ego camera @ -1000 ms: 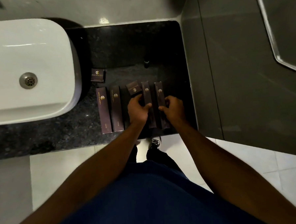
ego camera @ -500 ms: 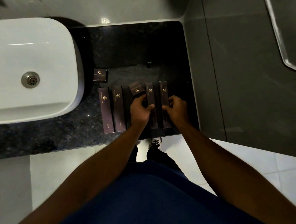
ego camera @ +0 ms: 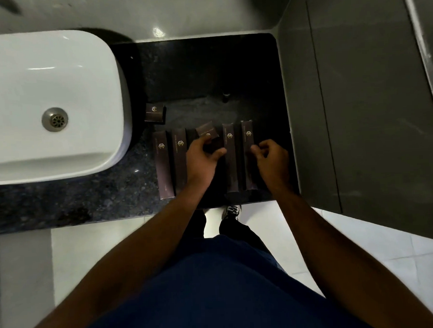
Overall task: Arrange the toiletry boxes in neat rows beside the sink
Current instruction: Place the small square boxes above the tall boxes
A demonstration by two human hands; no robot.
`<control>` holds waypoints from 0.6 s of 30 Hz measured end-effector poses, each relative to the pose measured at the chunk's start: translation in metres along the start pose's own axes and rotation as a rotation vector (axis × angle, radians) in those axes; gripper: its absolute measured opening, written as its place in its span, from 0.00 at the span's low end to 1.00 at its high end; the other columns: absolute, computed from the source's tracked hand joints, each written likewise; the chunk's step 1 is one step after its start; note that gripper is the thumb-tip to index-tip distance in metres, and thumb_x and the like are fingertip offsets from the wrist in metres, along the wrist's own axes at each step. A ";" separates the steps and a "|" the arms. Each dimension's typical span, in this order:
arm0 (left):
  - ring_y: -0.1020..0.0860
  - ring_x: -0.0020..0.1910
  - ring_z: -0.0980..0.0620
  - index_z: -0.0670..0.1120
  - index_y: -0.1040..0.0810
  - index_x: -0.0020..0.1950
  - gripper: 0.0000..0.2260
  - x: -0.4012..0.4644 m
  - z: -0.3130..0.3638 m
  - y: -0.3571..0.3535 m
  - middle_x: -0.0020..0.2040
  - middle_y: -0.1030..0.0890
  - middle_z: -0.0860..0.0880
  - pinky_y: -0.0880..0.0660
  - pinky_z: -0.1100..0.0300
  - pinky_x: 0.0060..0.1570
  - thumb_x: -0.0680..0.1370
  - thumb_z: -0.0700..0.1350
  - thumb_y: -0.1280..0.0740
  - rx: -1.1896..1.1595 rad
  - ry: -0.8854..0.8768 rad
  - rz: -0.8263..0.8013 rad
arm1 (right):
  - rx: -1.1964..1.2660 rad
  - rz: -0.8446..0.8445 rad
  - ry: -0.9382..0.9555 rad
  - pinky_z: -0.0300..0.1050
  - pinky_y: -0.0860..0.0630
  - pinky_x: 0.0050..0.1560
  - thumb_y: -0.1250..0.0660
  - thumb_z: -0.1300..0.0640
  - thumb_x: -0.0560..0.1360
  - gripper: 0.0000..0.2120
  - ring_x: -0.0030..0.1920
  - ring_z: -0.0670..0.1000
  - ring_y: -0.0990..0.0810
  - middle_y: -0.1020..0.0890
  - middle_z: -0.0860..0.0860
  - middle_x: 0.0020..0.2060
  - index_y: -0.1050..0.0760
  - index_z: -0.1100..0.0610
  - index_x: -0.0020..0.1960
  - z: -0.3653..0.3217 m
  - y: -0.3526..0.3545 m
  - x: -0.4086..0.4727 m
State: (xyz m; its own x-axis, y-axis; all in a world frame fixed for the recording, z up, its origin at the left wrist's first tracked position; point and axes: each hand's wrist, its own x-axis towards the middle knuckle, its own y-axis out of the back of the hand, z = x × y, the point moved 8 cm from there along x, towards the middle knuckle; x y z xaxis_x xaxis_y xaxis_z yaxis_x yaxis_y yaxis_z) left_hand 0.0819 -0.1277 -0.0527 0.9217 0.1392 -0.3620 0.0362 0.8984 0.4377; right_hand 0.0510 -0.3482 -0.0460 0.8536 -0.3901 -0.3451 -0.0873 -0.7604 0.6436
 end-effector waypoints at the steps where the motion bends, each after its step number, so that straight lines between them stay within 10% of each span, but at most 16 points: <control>1: 0.19 0.53 0.51 0.48 0.21 0.57 0.17 0.005 0.001 0.016 0.54 0.18 0.46 0.22 0.55 0.57 0.70 0.45 0.23 0.012 -0.024 0.036 | -0.041 0.022 0.042 0.38 0.26 0.40 0.31 0.50 0.75 0.10 0.46 0.52 0.20 0.19 0.51 0.44 0.23 0.56 0.50 -0.010 0.002 0.001; 8: 0.26 0.61 0.38 0.39 0.24 0.61 0.17 0.080 0.027 0.101 0.64 0.27 0.37 0.29 0.51 0.65 0.72 0.35 0.33 0.412 -0.154 0.176 | -0.773 -0.108 0.546 0.60 0.36 0.59 0.31 0.42 0.66 0.22 0.61 0.59 0.29 0.21 0.53 0.57 0.25 0.50 0.58 -0.123 -0.078 0.026; 13: 0.34 0.70 0.34 0.39 0.41 0.75 0.34 0.112 0.027 0.103 0.74 0.40 0.36 0.34 0.47 0.71 0.72 0.41 0.31 0.416 0.046 0.120 | -1.012 -0.159 0.469 0.69 0.42 0.64 0.30 0.30 0.58 0.37 0.65 0.64 0.32 0.21 0.56 0.59 0.26 0.50 0.60 -0.139 -0.115 0.048; 18: 0.36 0.71 0.35 0.41 0.44 0.77 0.33 0.125 0.009 0.098 0.74 0.39 0.36 0.35 0.44 0.70 0.75 0.43 0.33 0.432 0.145 0.106 | -1.000 -0.193 0.320 0.69 0.41 0.63 0.25 0.37 0.59 0.31 0.64 0.62 0.29 0.18 0.53 0.55 0.25 0.51 0.57 -0.140 -0.123 0.060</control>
State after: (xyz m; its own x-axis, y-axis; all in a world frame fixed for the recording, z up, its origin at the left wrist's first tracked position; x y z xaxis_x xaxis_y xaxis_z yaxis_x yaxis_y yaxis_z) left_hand 0.2038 -0.0259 -0.0472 0.8665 0.3054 -0.3949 0.1306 0.6248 0.7698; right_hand 0.1852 -0.2056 -0.0502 0.9157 -0.0437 -0.3995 0.4010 0.0333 0.9155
